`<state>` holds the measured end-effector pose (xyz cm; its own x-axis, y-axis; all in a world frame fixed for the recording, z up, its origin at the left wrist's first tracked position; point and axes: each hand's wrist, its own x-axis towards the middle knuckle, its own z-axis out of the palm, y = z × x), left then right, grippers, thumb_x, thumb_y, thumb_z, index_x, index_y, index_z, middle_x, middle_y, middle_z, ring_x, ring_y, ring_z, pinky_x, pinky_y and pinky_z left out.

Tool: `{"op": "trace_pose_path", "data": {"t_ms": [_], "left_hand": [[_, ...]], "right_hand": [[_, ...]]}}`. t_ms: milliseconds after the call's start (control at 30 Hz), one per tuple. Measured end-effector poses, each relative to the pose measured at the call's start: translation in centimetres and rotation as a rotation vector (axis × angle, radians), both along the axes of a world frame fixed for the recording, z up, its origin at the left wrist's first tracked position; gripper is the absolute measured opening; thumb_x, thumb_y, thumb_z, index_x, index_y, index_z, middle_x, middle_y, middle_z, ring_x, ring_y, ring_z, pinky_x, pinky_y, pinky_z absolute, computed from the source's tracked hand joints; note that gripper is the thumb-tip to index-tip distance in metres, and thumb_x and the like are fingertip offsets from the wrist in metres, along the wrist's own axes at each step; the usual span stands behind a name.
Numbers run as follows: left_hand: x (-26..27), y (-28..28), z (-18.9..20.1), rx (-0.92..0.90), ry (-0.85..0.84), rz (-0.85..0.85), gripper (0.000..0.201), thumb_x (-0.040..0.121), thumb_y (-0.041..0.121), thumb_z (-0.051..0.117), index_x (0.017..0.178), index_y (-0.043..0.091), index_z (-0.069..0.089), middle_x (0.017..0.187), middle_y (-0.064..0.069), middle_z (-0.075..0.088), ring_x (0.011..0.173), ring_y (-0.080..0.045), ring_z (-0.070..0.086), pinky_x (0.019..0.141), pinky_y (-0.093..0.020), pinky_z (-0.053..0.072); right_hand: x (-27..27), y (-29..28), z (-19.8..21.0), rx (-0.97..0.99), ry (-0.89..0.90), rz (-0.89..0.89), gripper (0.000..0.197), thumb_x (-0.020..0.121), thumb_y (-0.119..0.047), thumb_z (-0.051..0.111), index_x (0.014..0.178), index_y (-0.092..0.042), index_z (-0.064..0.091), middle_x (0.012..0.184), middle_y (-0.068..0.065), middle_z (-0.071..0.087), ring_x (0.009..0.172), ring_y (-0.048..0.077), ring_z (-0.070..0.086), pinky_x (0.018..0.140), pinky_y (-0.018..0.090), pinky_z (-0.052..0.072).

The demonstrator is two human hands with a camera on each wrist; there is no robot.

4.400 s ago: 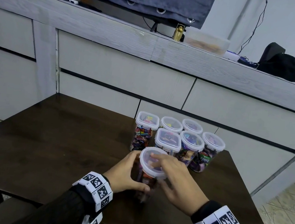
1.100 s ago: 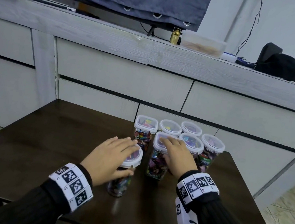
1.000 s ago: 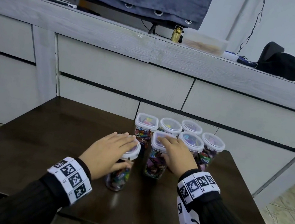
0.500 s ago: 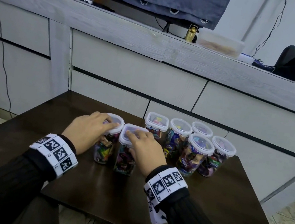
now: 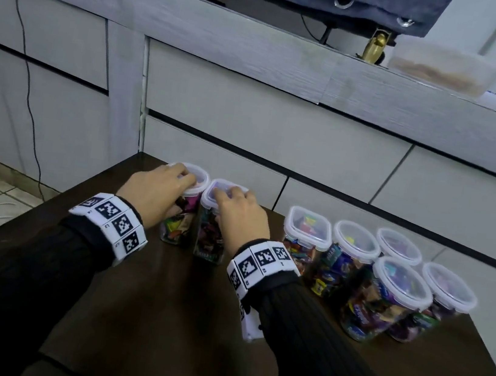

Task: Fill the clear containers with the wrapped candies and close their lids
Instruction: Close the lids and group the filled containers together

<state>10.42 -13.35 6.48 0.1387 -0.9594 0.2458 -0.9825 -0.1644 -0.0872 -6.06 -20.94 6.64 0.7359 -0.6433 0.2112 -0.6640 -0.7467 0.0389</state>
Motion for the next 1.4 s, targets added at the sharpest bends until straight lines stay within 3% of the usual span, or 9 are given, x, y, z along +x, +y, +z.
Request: {"op": "trace_pose_path", "data": {"t_ms": [133, 333, 467, 767, 1000, 1100, 1233, 1300, 1400], "left_hand": [[2.6, -4.1, 0.2, -0.003, 0.024, 0.023, 0.050, 0.084, 0.014, 0.068, 0.128, 0.019, 0.046, 0.123, -0.008, 0.048, 0.106, -0.029, 0.056, 0.079, -0.043, 0.054], [5.2, -10.0, -0.3, -0.031, 0.049, 0.037, 0.047, 0.086, 0.006, 0.063, 0.128, 0.015, 0.044, 0.121, -0.011, 0.043, 0.107, -0.033, 0.054, 0.072, -0.040, 0.045], [6.1, -12.6, -0.4, -0.041, 0.052, 0.032, 0.049, 0.084, 0.003, 0.065, 0.127, 0.012, 0.044, 0.121, -0.013, 0.044, 0.106, -0.034, 0.055, 0.074, -0.042, 0.049], [6.4, -16.4, -0.2, -0.046, 0.053, 0.017, 0.048, 0.088, 0.003, 0.059, 0.133, 0.008, 0.041, 0.126, -0.017, 0.042, 0.110, -0.035, 0.052, 0.085, -0.047, 0.050], [7.0, -16.6, -0.5, -0.067, 0.046, -0.008, 0.048, 0.088, 0.002, 0.059, 0.132, 0.009, 0.041, 0.126, -0.016, 0.042, 0.106, -0.034, 0.053, 0.083, -0.048, 0.051], [7.0, -16.5, 0.3, -0.029, 0.138, -0.027, 0.053, 0.084, 0.005, 0.066, 0.132, 0.009, 0.042, 0.128, -0.015, 0.044, 0.107, -0.036, 0.055, 0.086, -0.049, 0.049], [6.0, -16.0, 1.8, 0.027, 0.222, 0.022, 0.063, 0.088, 0.025, 0.068, 0.142, 0.014, 0.037, 0.144, -0.009, 0.041, 0.133, -0.028, 0.041, 0.112, -0.054, 0.026], [4.5, -15.1, 2.2, -0.102, 0.263, -0.028, 0.057, 0.090, 0.026, 0.064, 0.141, 0.014, 0.040, 0.147, -0.007, 0.041, 0.137, -0.024, 0.037, 0.113, -0.051, 0.023], [0.9, -13.0, 2.6, -0.269, 0.300, -0.205, 0.044, 0.091, 0.021, 0.060, 0.133, 0.012, 0.050, 0.142, -0.008, 0.048, 0.131, -0.026, 0.044, 0.108, -0.042, 0.033]], "right_hand": [[3.1, -3.2, -0.2, -0.040, 0.004, -0.018, 0.043, 0.096, -0.015, 0.046, 0.138, -0.021, 0.038, 0.131, 0.011, 0.047, 0.119, 0.034, 0.042, 0.077, 0.040, 0.050], [6.4, -8.3, -0.4, -0.051, -0.014, -0.082, 0.041, 0.095, -0.014, 0.048, 0.134, -0.022, 0.041, 0.129, 0.010, 0.046, 0.118, 0.033, 0.042, 0.072, 0.040, 0.047], [7.5, -10.9, -0.6, -0.052, -0.011, -0.100, 0.040, 0.096, -0.013, 0.047, 0.134, -0.021, 0.040, 0.131, 0.011, 0.044, 0.121, 0.034, 0.039, 0.072, 0.039, 0.045], [8.8, -14.7, -1.2, -0.097, -0.031, -0.149, 0.040, 0.095, -0.013, 0.049, 0.134, -0.020, 0.040, 0.129, 0.011, 0.045, 0.118, 0.032, 0.040, 0.071, 0.038, 0.044], [8.9, -15.6, -1.6, -0.099, -0.058, -0.164, 0.042, 0.096, -0.015, 0.049, 0.136, -0.020, 0.039, 0.130, 0.010, 0.045, 0.119, 0.031, 0.040, 0.075, 0.036, 0.044], [8.6, -15.5, -0.8, -0.022, -0.004, -0.149, 0.046, 0.096, -0.016, 0.047, 0.140, -0.021, 0.034, 0.140, 0.010, 0.041, 0.125, 0.033, 0.038, 0.090, 0.043, 0.045], [7.6, -14.0, 1.4, 0.163, 0.087, -0.238, 0.058, 0.098, -0.030, 0.044, 0.149, -0.029, 0.016, 0.159, 0.004, 0.007, 0.144, 0.033, 0.012, 0.110, 0.061, 0.021], [6.4, -12.7, 2.7, 0.127, 0.044, -0.249, 0.054, 0.097, -0.028, 0.047, 0.146, -0.021, 0.023, 0.155, 0.008, 0.018, 0.142, 0.032, 0.020, 0.109, 0.059, 0.026], [2.9, -10.9, 5.1, 0.091, 0.105, -0.214, 0.049, 0.091, -0.026, 0.057, 0.135, -0.012, 0.039, 0.135, 0.014, 0.045, 0.125, 0.033, 0.043, 0.100, 0.051, 0.041]]}}
